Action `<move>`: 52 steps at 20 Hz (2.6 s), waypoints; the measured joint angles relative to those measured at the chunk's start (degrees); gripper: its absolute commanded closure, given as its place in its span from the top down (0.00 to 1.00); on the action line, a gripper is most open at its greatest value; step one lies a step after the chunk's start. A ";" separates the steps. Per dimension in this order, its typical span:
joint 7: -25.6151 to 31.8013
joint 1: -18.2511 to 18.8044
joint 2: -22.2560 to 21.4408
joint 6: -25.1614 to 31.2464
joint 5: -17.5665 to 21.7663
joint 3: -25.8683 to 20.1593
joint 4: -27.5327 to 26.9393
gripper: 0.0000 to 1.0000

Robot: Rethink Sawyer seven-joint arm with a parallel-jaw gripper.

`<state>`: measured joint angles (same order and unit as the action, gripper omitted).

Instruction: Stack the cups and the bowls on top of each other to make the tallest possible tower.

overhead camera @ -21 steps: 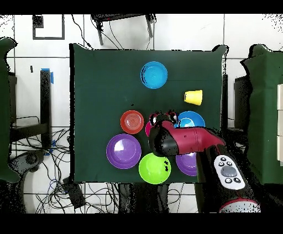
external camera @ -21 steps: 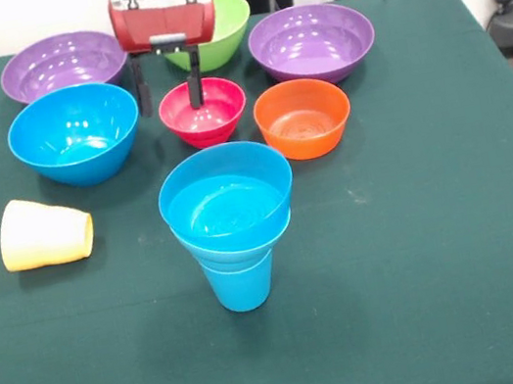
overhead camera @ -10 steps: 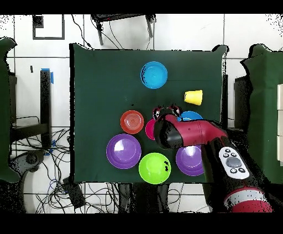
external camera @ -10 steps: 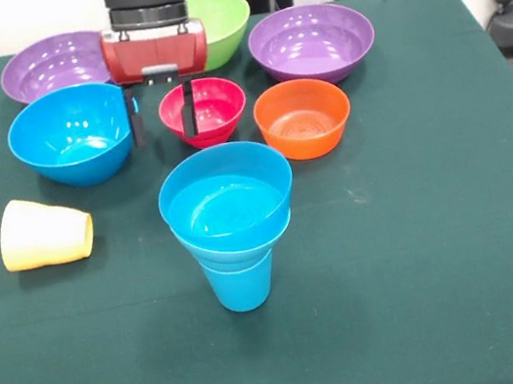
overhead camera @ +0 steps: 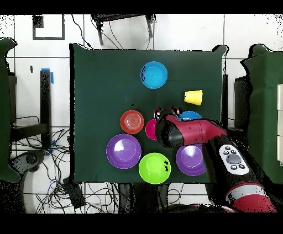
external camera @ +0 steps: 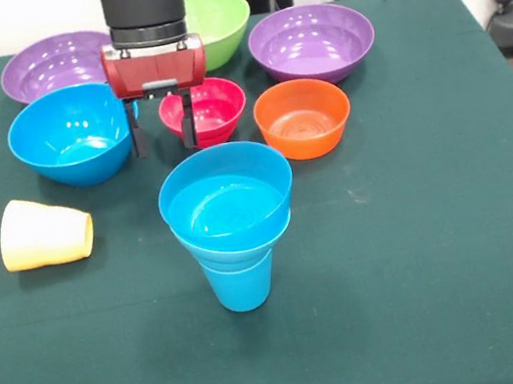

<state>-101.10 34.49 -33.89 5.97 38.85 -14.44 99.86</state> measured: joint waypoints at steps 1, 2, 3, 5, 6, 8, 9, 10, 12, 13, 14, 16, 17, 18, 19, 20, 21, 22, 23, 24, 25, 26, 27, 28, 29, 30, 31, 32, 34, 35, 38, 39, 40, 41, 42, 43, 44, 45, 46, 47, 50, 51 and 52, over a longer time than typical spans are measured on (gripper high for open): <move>0.00 0.17 0.11 0.04 0.39 -0.01 -0.01 1.00; 0.00 0.26 0.19 0.04 0.59 -0.01 -0.01 1.00; 0.00 0.34 0.31 0.04 0.82 -0.01 -0.01 1.00; 0.00 0.44 0.46 0.04 1.14 -0.01 0.00 1.00; 0.00 0.46 0.49 0.04 1.23 -0.01 0.00 1.00; 0.00 0.58 0.45 0.04 1.74 -0.02 0.00 1.00; 0.00 0.64 0.40 0.04 1.83 -0.02 0.00 1.00; 0.00 0.70 0.35 0.04 1.93 -0.02 0.01 1.00; 0.00 0.88 0.19 0.04 1.94 -0.02 0.02 1.00; 0.00 0.99 0.08 0.04 1.94 -0.01 0.02 1.00; 0.00 1.16 -0.19 0.11 1.94 -0.01 0.03 1.00; 0.00 1.48 -0.74 0.35 1.94 -0.02 0.05 1.00; 0.00 1.59 -0.92 0.47 1.94 -0.02 0.05 1.00; 0.00 1.99 -1.60 0.87 1.95 -0.02 0.07 1.00; 0.00 2.16 -1.87 1.00 1.95 -0.02 0.12 1.00; 0.00 2.33 -2.14 1.12 1.94 -0.02 0.16 1.00; 0.00 2.63 -2.63 1.29 1.95 -0.02 0.28 1.00; 0.00 2.95 -3.20 1.40 1.94 -0.01 0.49 1.00; 0.00 3.20 -3.67 1.42 1.94 -0.01 0.70 1.00; 0.00 3.84 -4.87 1.42 1.94 0.00 1.37 1.00; 0.00 4.03 -5.20 1.42 1.96 0.01 1.58 1.00; 0.00 4.18 -5.49 1.43 2.08 0.04 1.79 1.00; 0.00 4.33 -5.78 1.43 2.20 0.07 2.00 1.00; 0.00 4.48 -6.16 1.42 2.47 0.22 2.28 1.00; 0.00 4.55 -6.43 1.42 2.83 0.49 2.60 1.00; 0.00 4.53 -6.59 1.42 3.26 0.87 2.95 1.00; 0.00 4.52 -6.63 1.42 3.46 1.05 3.10 1.00; 0.00 4.49 -6.66 1.42 3.91 1.44 3.44 1.00; 0.00 4.43 -6.60 1.41 4.95 2.44 4.09 1.00; 0.00 4.40 -6.58 1.40 5.13 2.65 4.18 1.00; 0.00 4.02 -5.92 1.09 6.16 4.48 4.67 1.00; 0.00 3.89 -5.68 0.96 6.29 4.81 4.69 1.00; 0.00 3.62 -5.23 0.70 6.52 5.35 4.70 1.00; 0.00 3.03 -4.41 0.14 6.75 6.35 4.69 1.00; 0.00 2.78 -4.04 -0.10 6.76 6.72 4.71 1.00; 0.00 2.35 -3.46 -0.51 6.76 7.28 4.71 1.00; 0.00 1.62 -2.47 -1.05 6.76 7.94 4.72 1.00; 0.00 1.31 -2.04 -1.18 6.75 8.06 4.69 1.00; 0.00 1.12 -1.71 -1.18 6.74 8.05 4.70 1.00; 0.00 0.94 -1.39 -1.18 6.73 8.03 4.71 1.00; 0.00 0.54 -0.64 -1.19 6.73 7.88 4.69 1.00; 0.00 0.50 -0.55 -1.19 6.73 7.85 4.68 1.00; 0.00 0.45 -0.44 -1.18 6.73 7.84 4.69 1.00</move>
<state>-101.10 34.94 -34.33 4.78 45.58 -6.60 104.55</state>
